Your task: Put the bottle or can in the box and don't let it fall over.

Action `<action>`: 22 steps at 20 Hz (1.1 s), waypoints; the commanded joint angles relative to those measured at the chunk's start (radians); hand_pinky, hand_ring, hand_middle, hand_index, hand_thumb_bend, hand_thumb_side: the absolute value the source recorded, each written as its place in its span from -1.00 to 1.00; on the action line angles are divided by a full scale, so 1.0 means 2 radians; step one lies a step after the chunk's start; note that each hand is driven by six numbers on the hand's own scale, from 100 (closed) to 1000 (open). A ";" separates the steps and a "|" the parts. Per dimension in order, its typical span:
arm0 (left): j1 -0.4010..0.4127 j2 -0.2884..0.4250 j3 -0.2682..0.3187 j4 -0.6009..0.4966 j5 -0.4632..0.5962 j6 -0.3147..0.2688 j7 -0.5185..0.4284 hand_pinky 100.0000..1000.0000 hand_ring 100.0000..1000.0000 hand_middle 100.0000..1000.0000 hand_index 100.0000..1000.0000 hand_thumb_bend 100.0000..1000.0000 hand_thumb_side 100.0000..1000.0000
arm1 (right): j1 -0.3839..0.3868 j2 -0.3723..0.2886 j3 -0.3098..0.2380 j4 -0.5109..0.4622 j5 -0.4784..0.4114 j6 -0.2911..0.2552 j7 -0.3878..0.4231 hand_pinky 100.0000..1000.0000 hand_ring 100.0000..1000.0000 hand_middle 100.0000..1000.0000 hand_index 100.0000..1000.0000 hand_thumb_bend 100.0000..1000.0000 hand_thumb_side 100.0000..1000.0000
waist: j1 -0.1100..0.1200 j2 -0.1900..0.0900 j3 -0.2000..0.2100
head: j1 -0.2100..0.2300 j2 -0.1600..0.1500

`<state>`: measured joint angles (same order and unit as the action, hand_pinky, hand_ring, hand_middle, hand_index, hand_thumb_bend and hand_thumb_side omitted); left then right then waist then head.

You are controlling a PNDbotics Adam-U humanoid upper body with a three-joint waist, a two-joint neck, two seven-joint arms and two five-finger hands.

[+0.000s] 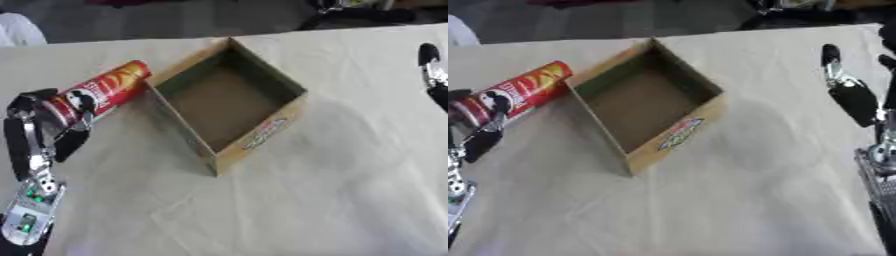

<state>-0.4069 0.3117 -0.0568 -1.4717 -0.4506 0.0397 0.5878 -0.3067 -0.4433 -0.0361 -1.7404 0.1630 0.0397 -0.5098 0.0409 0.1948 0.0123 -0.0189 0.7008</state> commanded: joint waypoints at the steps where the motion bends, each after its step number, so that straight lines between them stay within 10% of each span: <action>1: -0.013 0.013 -0.002 -0.046 -0.008 0.018 -0.014 -0.40 0.14 -0.02 0.14 -0.39 -0.71 | -0.004 -0.007 -0.003 -0.009 -0.002 0.000 -0.001 0.70 0.78 0.58 0.71 -0.21 -0.29 | 0.000 -0.009 -0.001 | 0.001 -0.002; 22: -0.010 0.017 -0.006 -0.136 -0.018 0.022 0.022 -0.36 0.12 -0.02 0.14 -0.38 -0.68 | -0.004 -0.008 -0.003 -0.010 -0.004 -0.001 -0.004 0.70 0.77 0.57 0.71 -0.21 -0.29 | -0.001 -0.008 0.000 | 0.001 -0.004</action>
<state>-0.4126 0.3162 -0.0713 -1.7084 -0.4805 0.0870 0.6182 -0.3061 -0.4433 -0.0361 -1.7407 0.1613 0.0397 -0.5152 0.0405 0.1948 0.0124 -0.0163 0.7007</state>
